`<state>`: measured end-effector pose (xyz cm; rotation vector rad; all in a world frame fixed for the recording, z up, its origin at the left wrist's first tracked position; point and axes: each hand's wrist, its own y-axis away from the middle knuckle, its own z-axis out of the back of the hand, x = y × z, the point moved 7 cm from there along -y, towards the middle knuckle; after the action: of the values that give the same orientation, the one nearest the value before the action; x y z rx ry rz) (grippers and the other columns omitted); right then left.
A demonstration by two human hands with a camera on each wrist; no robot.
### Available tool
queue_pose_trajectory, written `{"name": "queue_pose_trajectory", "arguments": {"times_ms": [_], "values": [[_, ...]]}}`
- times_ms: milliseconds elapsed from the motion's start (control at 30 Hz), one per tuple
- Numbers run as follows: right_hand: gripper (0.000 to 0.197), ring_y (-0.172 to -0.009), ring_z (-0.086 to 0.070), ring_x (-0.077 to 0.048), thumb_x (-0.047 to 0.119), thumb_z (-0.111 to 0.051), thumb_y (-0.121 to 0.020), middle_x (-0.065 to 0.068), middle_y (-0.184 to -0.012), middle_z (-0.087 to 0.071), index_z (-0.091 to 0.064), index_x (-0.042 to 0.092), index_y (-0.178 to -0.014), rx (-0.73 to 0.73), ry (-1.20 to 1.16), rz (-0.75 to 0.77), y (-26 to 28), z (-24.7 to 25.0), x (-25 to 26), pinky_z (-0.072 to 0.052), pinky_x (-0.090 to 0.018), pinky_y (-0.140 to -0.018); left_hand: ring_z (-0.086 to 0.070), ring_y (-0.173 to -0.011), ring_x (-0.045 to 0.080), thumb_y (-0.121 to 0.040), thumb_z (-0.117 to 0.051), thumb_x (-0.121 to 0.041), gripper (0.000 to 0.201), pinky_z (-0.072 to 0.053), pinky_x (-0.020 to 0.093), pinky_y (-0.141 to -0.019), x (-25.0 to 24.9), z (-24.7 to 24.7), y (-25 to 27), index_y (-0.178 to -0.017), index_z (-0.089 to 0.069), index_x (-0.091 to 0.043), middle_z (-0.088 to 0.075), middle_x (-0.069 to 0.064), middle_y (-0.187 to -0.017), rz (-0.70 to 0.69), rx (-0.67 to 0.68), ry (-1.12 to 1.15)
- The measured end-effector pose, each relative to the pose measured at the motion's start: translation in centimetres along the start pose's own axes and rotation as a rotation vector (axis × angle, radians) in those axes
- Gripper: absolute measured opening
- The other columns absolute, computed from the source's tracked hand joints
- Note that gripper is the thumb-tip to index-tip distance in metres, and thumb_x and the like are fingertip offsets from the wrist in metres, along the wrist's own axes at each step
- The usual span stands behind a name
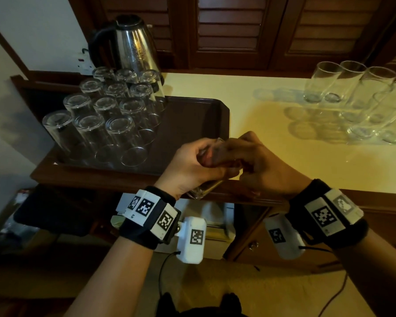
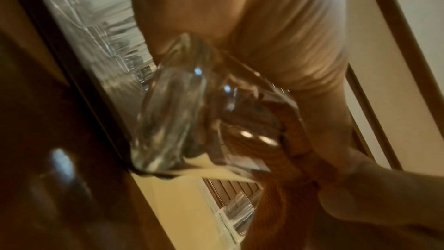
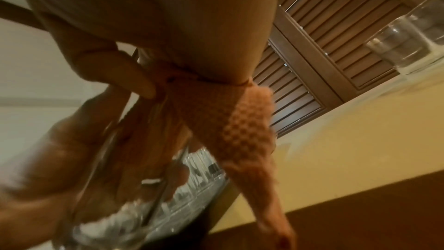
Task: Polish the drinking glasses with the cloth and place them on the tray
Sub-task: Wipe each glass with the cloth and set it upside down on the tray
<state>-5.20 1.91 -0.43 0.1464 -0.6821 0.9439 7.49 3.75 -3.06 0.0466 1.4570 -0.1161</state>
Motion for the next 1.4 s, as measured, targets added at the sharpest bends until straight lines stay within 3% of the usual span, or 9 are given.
{"name": "queue_pose_trajectory", "arguments": {"times_ms": [267,467,567,667,800,900,1033,1200,1400], "values": [[0.038,-0.093,-0.067,-0.002,-0.009,-0.069,-0.082,-0.002,-0.108,-0.069,-0.069,0.013,-0.112,-0.258,-0.295,0.019,1.0,4.6,-0.5,-0.053,-0.015,-0.076,-0.070,-0.082,0.006,-0.074,-0.082,-0.016,0.028,-0.053,0.019,-0.072,0.4,-0.4,0.3,-0.097,-0.068,-0.022,-0.075,-0.009,-0.085,0.067,0.097,0.128],[0.045,-0.090,-0.062,0.003,0.008,-0.071,-0.079,0.000,-0.114,-0.066,-0.064,0.009,-0.124,-0.130,-0.277,0.055,1.4,1.4,0.5,-0.043,-0.011,-0.079,-0.068,-0.070,0.008,-0.077,-0.078,-0.022,0.028,-0.053,0.017,-0.061,-0.1,-0.2,0.2,-0.102,-0.069,-0.013,-0.073,-0.002,-0.079,0.054,0.052,0.263],[0.042,-0.097,-0.065,-0.011,0.018,-0.082,-0.072,0.003,-0.105,-0.068,-0.069,0.016,-0.112,-0.174,-0.338,0.021,1.1,0.4,0.2,-0.050,-0.026,-0.083,-0.070,-0.078,0.013,-0.066,-0.084,-0.037,0.053,-0.055,0.020,-0.066,0.0,-0.5,0.1,-0.108,-0.070,-0.010,-0.074,0.003,-0.088,0.069,0.068,0.272],[0.031,-0.078,-0.063,-0.004,0.009,-0.081,-0.064,0.009,-0.084,-0.065,-0.069,0.028,-0.086,-0.274,-0.432,-0.077,0.5,0.2,-0.6,-0.050,-0.019,-0.070,-0.071,-0.080,0.016,-0.059,-0.087,-0.050,0.073,-0.056,0.023,-0.069,0.2,-1.0,0.2,-0.114,-0.067,-0.007,-0.074,0.004,-0.092,0.099,0.103,0.312],[0.031,-0.069,-0.065,-0.002,-0.017,-0.079,-0.067,0.006,-0.076,-0.068,-0.069,0.006,-0.085,-0.336,-0.596,-0.092,0.3,0.7,-0.5,-0.054,-0.019,-0.065,-0.071,-0.084,0.013,-0.070,-0.080,-0.055,0.075,-0.055,0.021,-0.073,-0.4,-0.3,0.6,-0.127,-0.058,-0.011,-0.075,0.003,-0.095,0.062,0.183,0.375],[0.031,-0.058,-0.066,-0.004,-0.010,-0.078,-0.073,0.004,-0.078,-0.072,-0.067,0.009,-0.095,-0.452,-0.663,-0.006,0.4,2.6,0.1,-0.053,-0.022,-0.047,-0.073,-0.091,0.025,-0.068,-0.084,-0.053,0.090,-0.059,0.028,-0.075,-0.2,1.0,1.0,-0.140,-0.050,-0.010,-0.071,0.014,-0.114,0.083,0.188,0.495],[0.034,-0.048,-0.059,-0.015,0.007,-0.081,-0.077,-0.019,-0.094,-0.067,-0.062,0.015,-0.104,-0.486,-0.318,0.075,0.1,4.1,1.2,-0.048,-0.024,-0.040,-0.070,-0.060,0.021,-0.060,-0.092,-0.045,0.076,-0.058,0.021,-0.054,0.1,1.1,1.2,-0.119,-0.062,-0.010,-0.072,0.018,-0.098,0.068,0.128,0.515],[0.055,-0.051,-0.062,-0.003,-0.016,-0.074,-0.078,0.004,-0.097,-0.066,-0.058,0.025,-0.112,-0.459,-0.442,-0.082,-0.1,3.3,0.3,-0.049,-0.030,-0.036,-0.070,-0.073,0.007,-0.062,-0.091,-0.015,0.064,-0.054,0.015,-0.064,-2.5,2.7,1.2,-0.120,-0.063,-0.021,-0.071,-0.004,-0.098,-0.129,-0.150,0.082],[0.042,-0.076,-0.071,-0.008,-0.021,-0.069,-0.076,0.011,-0.079,-0.074,-0.069,0.017,-0.094,-0.461,-0.683,-0.162,-0.3,1.4,-1.3,-0.057,-0.031,-0.062,-0.060,-0.106,-0.013,-0.066,-0.089,-0.020,0.075,-0.048,0.009,-0.090,-3.8,2.6,1.6,-0.131,-0.055,-0.031,-0.058,-0.028,-0.114,-0.352,-0.286,-0.426]]}}
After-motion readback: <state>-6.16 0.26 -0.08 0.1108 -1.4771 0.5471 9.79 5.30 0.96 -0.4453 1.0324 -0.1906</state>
